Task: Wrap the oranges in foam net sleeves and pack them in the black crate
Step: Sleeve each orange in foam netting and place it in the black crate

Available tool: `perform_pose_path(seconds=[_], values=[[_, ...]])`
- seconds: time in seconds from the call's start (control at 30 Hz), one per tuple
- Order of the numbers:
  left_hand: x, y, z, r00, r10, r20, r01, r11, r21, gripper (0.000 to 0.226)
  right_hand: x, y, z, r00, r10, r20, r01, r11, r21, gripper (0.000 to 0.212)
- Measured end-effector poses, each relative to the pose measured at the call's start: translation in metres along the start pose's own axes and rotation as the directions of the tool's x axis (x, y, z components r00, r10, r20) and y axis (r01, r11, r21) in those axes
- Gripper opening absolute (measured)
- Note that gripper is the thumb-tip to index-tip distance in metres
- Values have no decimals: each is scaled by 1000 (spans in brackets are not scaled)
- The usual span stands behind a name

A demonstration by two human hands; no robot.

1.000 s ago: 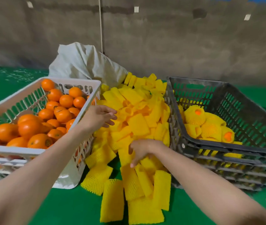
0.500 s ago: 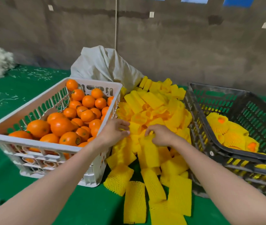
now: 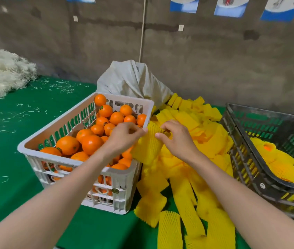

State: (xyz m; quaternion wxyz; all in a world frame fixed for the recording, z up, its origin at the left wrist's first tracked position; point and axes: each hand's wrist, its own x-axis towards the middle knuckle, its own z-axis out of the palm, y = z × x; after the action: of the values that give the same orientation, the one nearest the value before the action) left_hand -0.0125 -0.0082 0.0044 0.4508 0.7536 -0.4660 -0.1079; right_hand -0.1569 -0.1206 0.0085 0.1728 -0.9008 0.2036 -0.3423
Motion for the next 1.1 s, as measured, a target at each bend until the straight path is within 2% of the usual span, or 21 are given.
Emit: perform_pose_path(seconds=[0.03,0.07,0.1,0.17,0.2,0.27,0.3,0.37,0.47,0.53,0.57,0.67,0.73,0.8,0.87,0.93,1.0,1.03,1.1], values=[[5,-13,-12,999,-29,-43,32,997,69,36,2,-2,2,1000,-8,18,7,999,51,15],[11,-28,-24,990,-85,-110,107,969,223,36,4,-2,3,999,0,52,-4,996,94,15],[15,-45,-35,971,-172,-168,227,886,404,41,5,-2,4,995,21,97,-33,992,123,19],[21,-75,-50,912,-386,-137,387,705,594,55,8,-1,7,982,83,167,-114,976,184,23],[22,-87,-55,892,-449,-60,390,693,606,55,9,-1,7,975,117,189,-161,958,236,20],[24,-100,-59,881,-470,62,365,755,544,60,12,-5,7,951,192,244,-277,878,391,16],[24,-103,-60,889,-452,73,355,781,514,64,13,-6,7,938,227,263,-328,829,454,24],[22,-102,-61,907,-420,39,357,813,460,66,14,-8,5,921,270,281,-381,776,503,34],[22,-96,-59,938,-346,-6,327,882,340,58,13,-9,6,909,289,300,-411,736,538,35],[23,-84,-55,948,-317,10,315,946,73,51,13,-12,6,903,290,316,-428,673,604,32],[24,-74,-53,949,-312,49,315,943,-104,48,13,-13,6,899,293,327,-438,634,637,27],[25,-35,-41,939,-258,229,343,768,-541,52,12,-18,3,891,263,370,-454,538,710,23],[24,-12,-31,932,-161,324,348,643,-682,40,9,-22,-2,898,194,395,-439,465,769,35],[22,6,-17,927,-101,361,350,576,-738,25,5,-26,-8,896,124,426,-439,387,811,48],[19,22,-2,922,-97,374,367,522,-770,27,-1,-31,-12,892,85,443,-441,380,813,49],[17,36,14,905,-121,408,419,425,-803,30,-7,-33,-14,886,97,453,-453,387,803,44],[12,47,26,882,-150,446,470,326,-820,28,-11,-33,-18,884,130,448,-454,459,763,39],[10,49,33,889,-159,429,457,330,-826,25,-13,-33,-21,885,153,439,-447,539,714,36],[5,53,43,925,-166,341,379,430,-819,21,-14,-30,-26,899,188,395,-411,673,615,33]])
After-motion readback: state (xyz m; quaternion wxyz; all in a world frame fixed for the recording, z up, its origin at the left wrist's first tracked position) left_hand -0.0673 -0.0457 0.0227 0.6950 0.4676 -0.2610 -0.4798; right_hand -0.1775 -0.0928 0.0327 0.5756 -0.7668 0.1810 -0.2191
